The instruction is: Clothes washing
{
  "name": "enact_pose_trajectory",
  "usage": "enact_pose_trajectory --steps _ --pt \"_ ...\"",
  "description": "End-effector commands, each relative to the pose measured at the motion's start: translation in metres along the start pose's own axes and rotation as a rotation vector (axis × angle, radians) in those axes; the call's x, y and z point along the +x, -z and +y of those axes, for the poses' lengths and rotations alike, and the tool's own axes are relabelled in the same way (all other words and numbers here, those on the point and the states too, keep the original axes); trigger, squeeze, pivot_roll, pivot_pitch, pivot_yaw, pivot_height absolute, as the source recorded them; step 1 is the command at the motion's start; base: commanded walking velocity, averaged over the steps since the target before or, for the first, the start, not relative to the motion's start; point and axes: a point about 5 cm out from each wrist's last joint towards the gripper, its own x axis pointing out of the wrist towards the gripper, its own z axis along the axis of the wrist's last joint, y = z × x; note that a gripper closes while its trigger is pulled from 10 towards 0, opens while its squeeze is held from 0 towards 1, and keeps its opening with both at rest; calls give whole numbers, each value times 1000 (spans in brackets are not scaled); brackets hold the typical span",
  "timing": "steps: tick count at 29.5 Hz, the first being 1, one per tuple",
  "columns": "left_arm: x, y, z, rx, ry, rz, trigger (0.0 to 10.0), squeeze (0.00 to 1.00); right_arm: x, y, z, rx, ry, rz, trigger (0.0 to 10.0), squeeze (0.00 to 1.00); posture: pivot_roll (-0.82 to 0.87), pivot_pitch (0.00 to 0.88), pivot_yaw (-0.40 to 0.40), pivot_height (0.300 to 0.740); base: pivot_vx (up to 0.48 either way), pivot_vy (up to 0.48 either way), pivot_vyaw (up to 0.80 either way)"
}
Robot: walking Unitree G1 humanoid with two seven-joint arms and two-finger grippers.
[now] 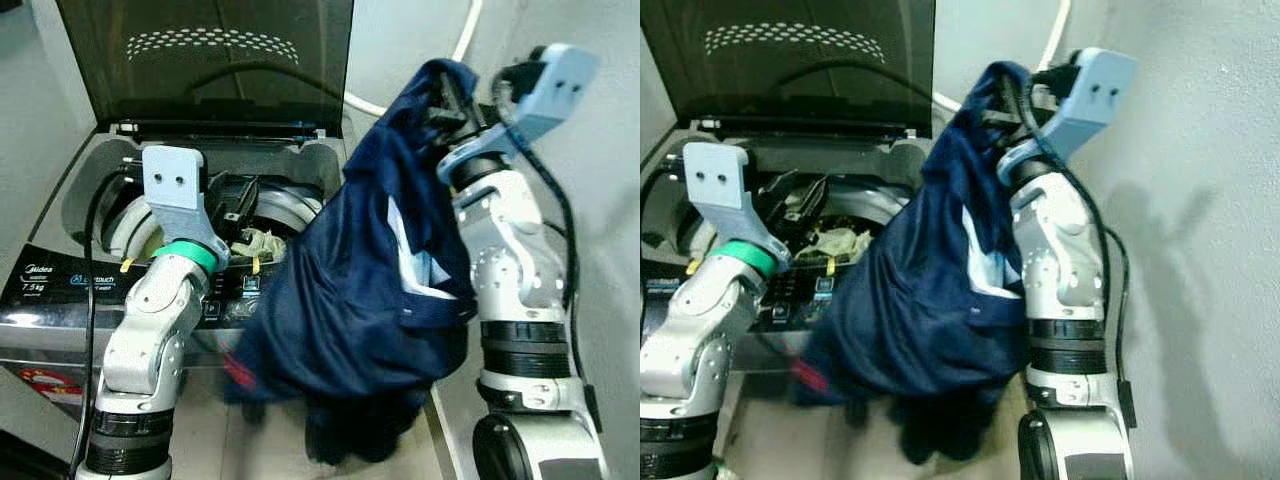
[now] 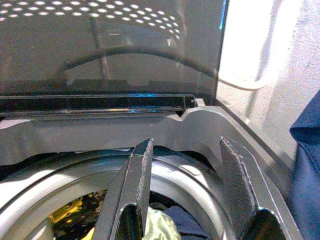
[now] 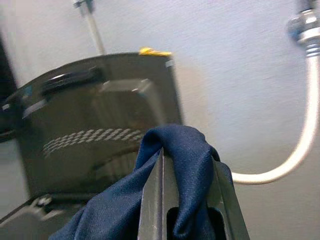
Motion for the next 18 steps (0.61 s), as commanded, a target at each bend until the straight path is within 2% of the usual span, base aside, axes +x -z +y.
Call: enact_pose_trajectory --steps 1,14,18 --pt "-3 2 1 -7 -7 9 10000 0 -1 0 3 14 -20 -3 10000 0 147 37 21 740 0 480 0" --pt "-4 2 1 -10 -7 10 10000 0 -1 2 5 20 -30 6 10000 0 148 32 19 740 0 480 0" --pt "-4 2 2 5 -10 18 10000 0 -2 4 5 17 -31 15 10000 0 148 24 19 740 0 0 0"
